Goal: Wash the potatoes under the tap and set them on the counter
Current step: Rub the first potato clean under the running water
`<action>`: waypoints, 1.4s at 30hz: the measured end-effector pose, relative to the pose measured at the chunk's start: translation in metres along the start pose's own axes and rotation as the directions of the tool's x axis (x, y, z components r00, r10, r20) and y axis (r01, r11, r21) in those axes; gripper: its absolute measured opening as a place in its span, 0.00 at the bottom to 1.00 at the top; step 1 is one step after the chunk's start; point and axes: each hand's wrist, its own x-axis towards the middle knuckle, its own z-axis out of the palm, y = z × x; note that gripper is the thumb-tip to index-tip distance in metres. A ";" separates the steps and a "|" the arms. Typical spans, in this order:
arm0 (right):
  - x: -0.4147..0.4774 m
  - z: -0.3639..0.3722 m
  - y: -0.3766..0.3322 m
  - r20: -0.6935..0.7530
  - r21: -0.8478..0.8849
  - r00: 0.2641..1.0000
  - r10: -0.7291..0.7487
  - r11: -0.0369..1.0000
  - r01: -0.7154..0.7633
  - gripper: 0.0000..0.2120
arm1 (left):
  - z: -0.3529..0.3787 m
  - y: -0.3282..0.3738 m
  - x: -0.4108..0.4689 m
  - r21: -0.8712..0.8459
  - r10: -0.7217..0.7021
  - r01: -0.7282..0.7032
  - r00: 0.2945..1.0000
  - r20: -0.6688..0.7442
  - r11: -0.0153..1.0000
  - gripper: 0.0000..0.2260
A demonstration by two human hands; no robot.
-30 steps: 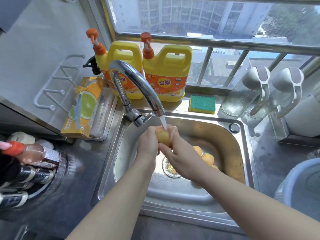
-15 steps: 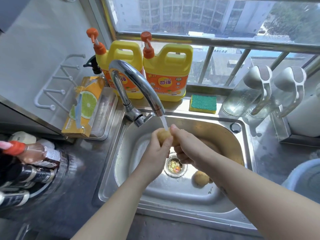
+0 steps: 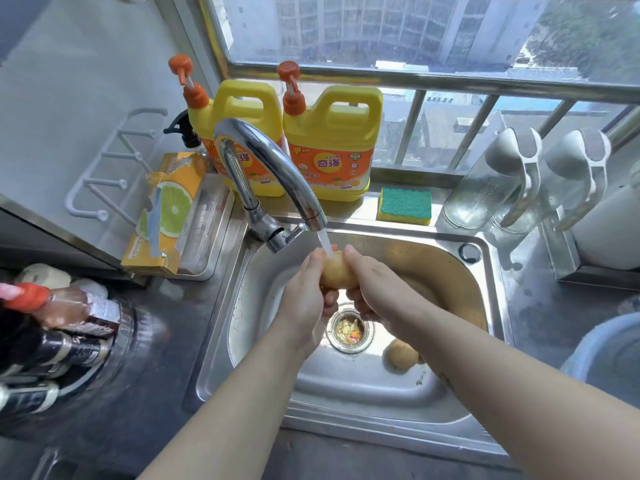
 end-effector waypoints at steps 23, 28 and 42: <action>0.002 0.007 0.014 0.111 -0.301 0.982 -0.154 0.936 0.181 0.29 | 0.005 0.001 0.011 0.072 0.000 0.023 0.954 -0.300 0.997 0.13; 0.006 0.013 0.012 -0.008 -0.196 0.974 -0.226 0.956 0.220 0.19 | 0.005 0.000 0.003 -0.049 -0.013 0.004 0.982 -0.188 0.999 0.14; 0.000 0.009 0.015 -0.060 -0.015 0.985 -0.164 0.986 0.164 0.16 | 0.009 0.008 -0.002 -0.138 -0.064 0.039 0.980 -0.186 0.990 0.08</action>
